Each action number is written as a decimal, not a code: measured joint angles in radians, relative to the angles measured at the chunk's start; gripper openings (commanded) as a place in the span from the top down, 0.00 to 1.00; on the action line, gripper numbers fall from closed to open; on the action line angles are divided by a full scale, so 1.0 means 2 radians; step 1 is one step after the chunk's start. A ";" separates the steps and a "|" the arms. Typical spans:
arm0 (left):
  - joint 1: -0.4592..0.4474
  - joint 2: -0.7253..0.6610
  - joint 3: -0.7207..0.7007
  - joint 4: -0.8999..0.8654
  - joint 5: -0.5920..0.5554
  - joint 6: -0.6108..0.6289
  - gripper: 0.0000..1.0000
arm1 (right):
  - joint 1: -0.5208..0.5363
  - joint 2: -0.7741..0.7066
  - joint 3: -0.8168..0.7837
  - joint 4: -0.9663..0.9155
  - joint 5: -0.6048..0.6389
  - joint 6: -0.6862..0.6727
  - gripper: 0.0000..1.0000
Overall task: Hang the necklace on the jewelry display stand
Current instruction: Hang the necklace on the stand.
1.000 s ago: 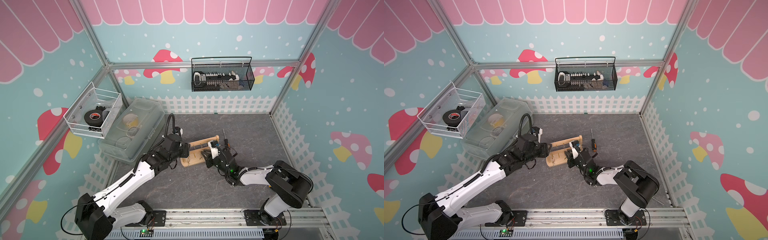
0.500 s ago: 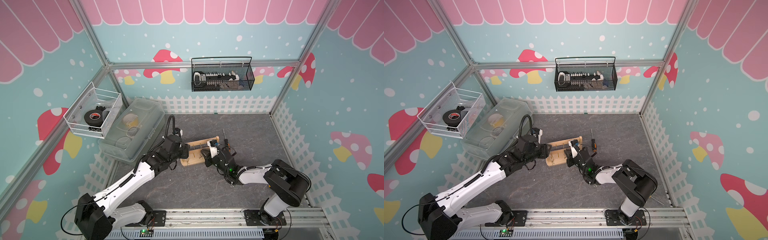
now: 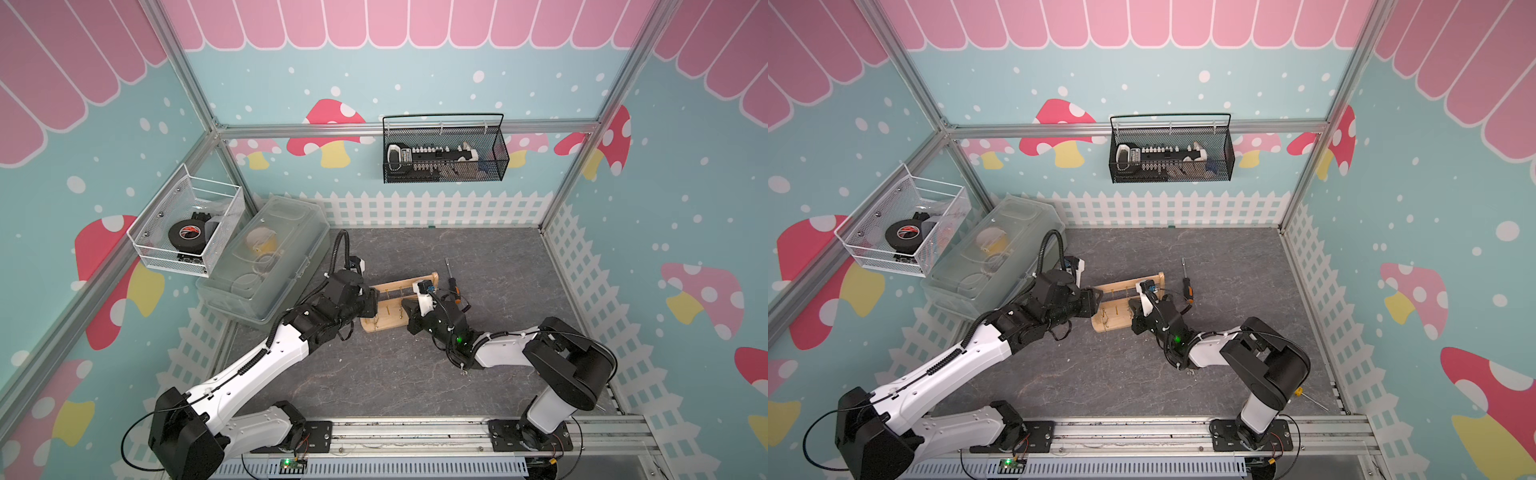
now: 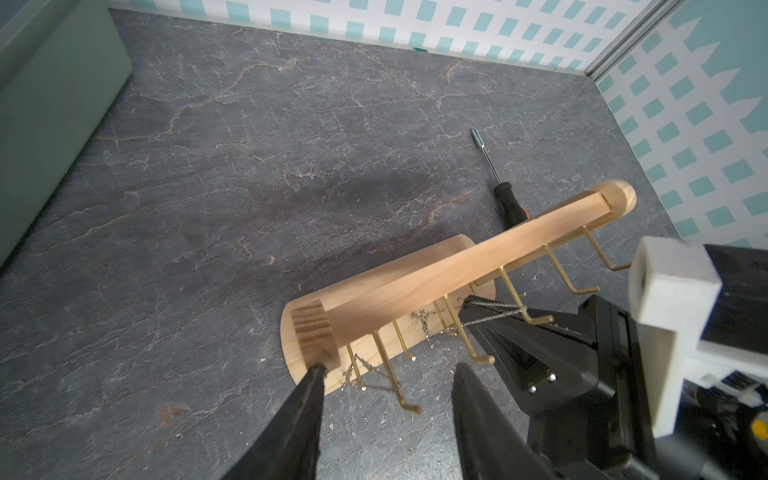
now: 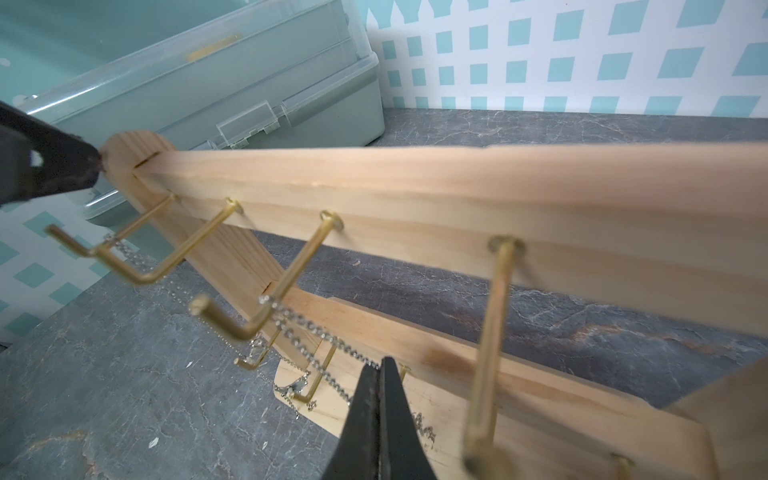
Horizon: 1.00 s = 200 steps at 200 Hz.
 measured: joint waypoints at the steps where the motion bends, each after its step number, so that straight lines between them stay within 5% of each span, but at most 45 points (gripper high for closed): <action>1: 0.000 0.000 0.000 0.000 0.000 0.000 0.50 | 0.000 0.000 0.000 0.000 0.000 0.000 0.98; 200: 0.000 0.000 0.000 0.000 0.000 0.000 0.50 | 0.000 -0.007 -0.008 -0.021 0.003 0.000 0.97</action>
